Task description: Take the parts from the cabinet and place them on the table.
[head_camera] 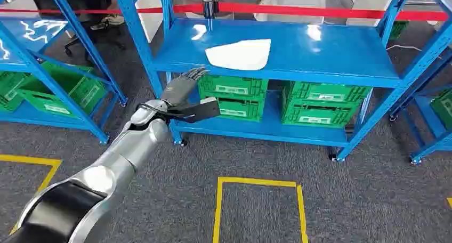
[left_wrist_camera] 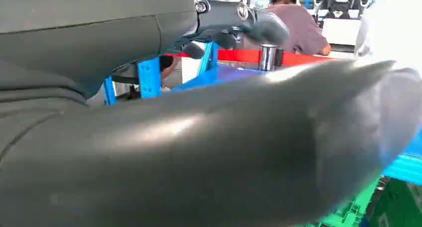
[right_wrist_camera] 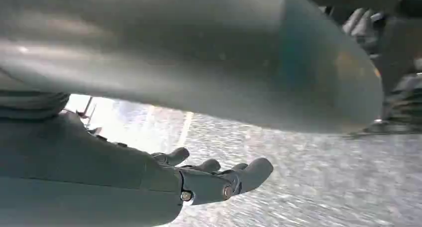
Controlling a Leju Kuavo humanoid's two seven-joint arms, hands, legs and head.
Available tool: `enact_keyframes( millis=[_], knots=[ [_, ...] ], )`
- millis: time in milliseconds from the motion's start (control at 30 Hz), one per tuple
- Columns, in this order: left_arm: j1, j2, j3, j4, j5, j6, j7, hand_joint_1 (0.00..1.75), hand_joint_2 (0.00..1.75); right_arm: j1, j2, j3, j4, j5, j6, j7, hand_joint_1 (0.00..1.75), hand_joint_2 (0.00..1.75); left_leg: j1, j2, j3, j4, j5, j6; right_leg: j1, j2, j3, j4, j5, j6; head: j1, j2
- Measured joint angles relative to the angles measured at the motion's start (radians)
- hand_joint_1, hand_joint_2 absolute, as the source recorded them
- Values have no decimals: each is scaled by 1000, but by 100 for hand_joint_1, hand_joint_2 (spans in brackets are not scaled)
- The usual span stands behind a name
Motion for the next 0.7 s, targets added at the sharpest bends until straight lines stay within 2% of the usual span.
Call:
enact_keyframes(
  millis=[33, 67, 100, 133, 167, 200, 233, 267, 300, 333, 367, 400, 433, 467, 500, 533, 567, 600, 633, 667, 700],
  knots=[
    [4, 0, 0, 2, 0, 0, 0, 0, 0, -1, 0, 0, 0, 0, 1, 0, 0, 0, 3, 1, -38, 29, -51, -2, -1, 2, 15, 0, -13, 1, 0, 0],
    [8, 0, 0, 3, 0, 0, 0, 0, 0, -1, -1, 0, 0, 0, 1, 0, 0, 0, 6, 2, -65, 35, -94, -2, -2, 3, 32, 0, -28, 3, 0, 0],
    [9, 0, 0, 4, 0, 0, 0, 0, 0, 0, -1, 0, 0, 0, 1, 0, 0, 0, 9, 3, -82, 17, -115, -3, -3, 5, 53, 0, -44, 5, 0, 0],
    [10, 1, 0, 4, 0, 0, 0, 0, 0, 1, -1, 0, 0, 0, 2, 1, 0, 0, 10, 5, -83, -25, -103, -5, -4, 6, 74, 0, -59, 8, 0, 0],
    [10, 3, 0, 4, 0, 0, 0, 0, 0, 3, -1, 0, 0, 0, 3, 0, 0, 0, 12, 6, -77, -86, -54, -5, -5, 7, 94, 0, -76, 10, 0, 0],
    [10, 7, 0, 5, 0, 0, 0, 0, 0, 4, -1, 0, 0, 0, 3, -1, 0, 0, 13, 8, -68, -168, 51, -3, -6, 6, 113, 0, -93, 15, 0, 0],
    [12, 12, 0, 10, 0, 0, 0, 0, 0, 7, -1, 0, 2, 1, 3, -1, 0, 0, 13, 11, -70, -240, 179, -1, -5, 5, 116, 0, -107, 22, -1, 0],
    [14, 13, 0, 12, 2, -2, 0, 0, 0, 3, -5, 0, 2, 1, 2, -3, 0, 0, 10, 19, -72, -256, 204, 5, -3, 11, 130, 4, -121, 29, -2, 0],
    [17, 13, -2, 11, 2, -3, -2, 0, 0, -1, -5, 1, 2, 1, 1, -3, 0, 0, 5, 16, -57, -252, 192, 13, -3, 9, 132, -8, -134, 39, 3, 0],
    [15, 10, -2, 6, 2, -2, -4, 0, 0, -2, -6, 1, 2, 2, 1, -3, 0, 0, 7, 13, -53, -260, 186, 22, -2, 9, 154, -1, -127, 47, 4, 0],
    [8, 11, -2, 6, 2, -2, -5, 0, 0, -3, -6, 1, 2, 2, 1, -3, 0, 0, 7, 11, -45, -259, 181, 29, -2, 9, 144, 13, -109, 50, 2, 0],
    [3, 8, -2, 1, 3, -1, -7, 0, 0, -4, -7, 1, 2, 2, 1, -2, 0, 0, 12, 9, -28, -263, 176, 36, -5, 8, 115, 65, -95, 52, 3, 0],
    [0, 7, -2, 2, 4, 0, -8, 0, 0, -5, -7, 1, 2, 2, 1, -2, 0, 0, 11, 8, -15, -264, 165, 44, -5, 5, 77, 135, -73, 54, 4, 0],
    [0, 6, -2, 2, 4, -1, -10, 0, 0, -6, -7, 1, 2, 2, 2, -2, 0, 0, 11, 8, -2, -264, 154, 48, -3, 2, 23, 210, -75, 57, 6, 0],
    [2, 4, -2, 3, 5, -1, -10, 0, 0, -7, -7, 1, 2, 3, 4, -2, 0, 0, 11, 7, 10, -265, 141, 51, -3, 2, -31, 271, -107, 59, 7, 0],
    [6, 3, -2, 4, 5, -1, -10, 0, 0, -7, -8, 1, 2, 3, 4, -2, 0, 0, 9, 6, 23, -265, 128, 53, -2, 2, -74, 307, -157, 61, 7, 0],
    [9, 3, -2, 4, 5, -2, -10, 0, 0, -5, -8, 1, 2, 3, 4, -1, 0, 0, 9, 5, 38, -265, 115, 54, -1, 2, -106, 320, -205, 60, 7, 0],
    [11, 1, -2, 4, 5, -2, -10, 0, 0, -3, -8, 1, 2, 4, 4, -1, 0, 0, 8, 3, 56, -265, 100, 54, -1, 2, -127, 305, -234, 59, 7, 0],
    [12, 0, -2, 4, 5, -2, -10, 0, 0, -2, -9, 2, 2, 4, 4, -1, 0, 0, 7, 2, 76, -265, 85, 53, 0, 2, -131, 263, -226, 56, 7, 0],
    [12, -2, -3, 4, 4, -2, -10, 0, 0, -1, -10, 2, 2, 4, 4, -1, 0, 0, 6, 2, 95, -265, 71, 51, 2, 1, -123, 201, -186, 53, 7, 0],
    [12, -6, -3, 4, 4, -4, -10, 0, 0, -1, -11, 2, 2, 5, 4, -1, 0, 0, 6, 2, 116, -265, 53, 48, 5, -1, -109, 117, -96, 42, 8, 0]
  ],
)
